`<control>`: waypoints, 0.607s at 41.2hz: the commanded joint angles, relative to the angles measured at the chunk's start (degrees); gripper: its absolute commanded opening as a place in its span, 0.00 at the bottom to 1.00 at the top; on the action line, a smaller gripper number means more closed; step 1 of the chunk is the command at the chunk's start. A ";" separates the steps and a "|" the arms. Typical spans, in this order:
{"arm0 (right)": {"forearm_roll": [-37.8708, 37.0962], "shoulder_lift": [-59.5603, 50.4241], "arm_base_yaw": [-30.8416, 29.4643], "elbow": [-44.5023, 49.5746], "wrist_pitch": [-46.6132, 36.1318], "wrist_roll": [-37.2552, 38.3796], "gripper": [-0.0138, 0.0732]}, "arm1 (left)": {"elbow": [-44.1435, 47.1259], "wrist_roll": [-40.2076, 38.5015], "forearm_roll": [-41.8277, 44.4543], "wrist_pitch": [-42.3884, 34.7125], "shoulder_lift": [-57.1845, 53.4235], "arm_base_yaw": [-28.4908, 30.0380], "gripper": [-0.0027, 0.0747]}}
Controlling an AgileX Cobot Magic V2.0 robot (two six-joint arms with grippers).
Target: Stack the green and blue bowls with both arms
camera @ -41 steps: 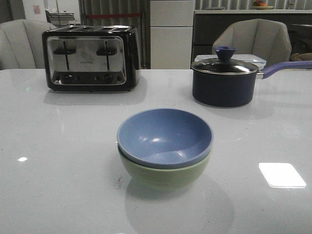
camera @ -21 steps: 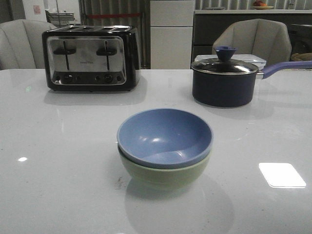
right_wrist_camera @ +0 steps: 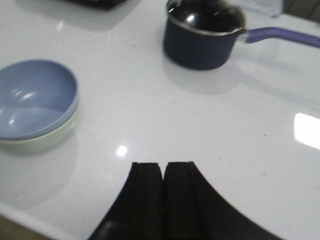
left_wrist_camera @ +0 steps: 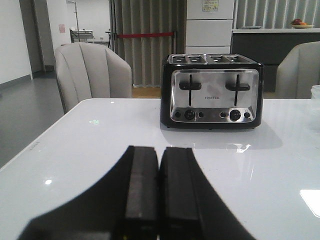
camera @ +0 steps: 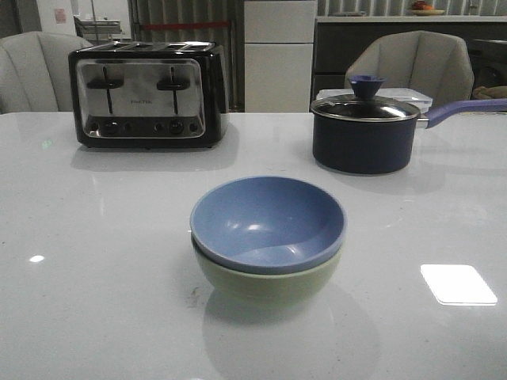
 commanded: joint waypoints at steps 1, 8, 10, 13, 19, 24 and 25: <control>-0.46 -6.14 -4.01 5.08 -13.47 -0.13 0.22 | 0.27 -0.56 -0.06 -5.23 -1.14 0.02 0.16; -0.46 -14.64 -5.95 15.29 -21.07 -0.13 0.22 | 0.27 -0.56 -0.06 -5.23 -1.14 0.02 0.16; -0.46 -15.89 -5.95 17.35 -22.62 -0.13 0.22 | 0.27 -0.56 -0.06 -5.23 -1.14 0.02 0.16; -0.46 -17.08 -5.83 20.00 -25.18 -0.13 0.22 | 0.27 -0.56 -0.06 -5.23 -1.14 0.02 0.16; -0.46 -17.02 -5.83 22.83 -29.34 -0.13 0.22 | 0.27 -0.56 -0.06 -5.23 -1.14 0.02 0.16; -0.46 -17.02 -5.83 22.85 -29.73 -0.13 0.22 | 0.27 -0.56 -0.06 -5.23 -1.14 0.02 0.16; -0.46 -17.02 -5.83 22.85 -29.73 -0.13 0.22 | 0.27 -0.56 -0.06 -5.23 -1.14 0.02 0.16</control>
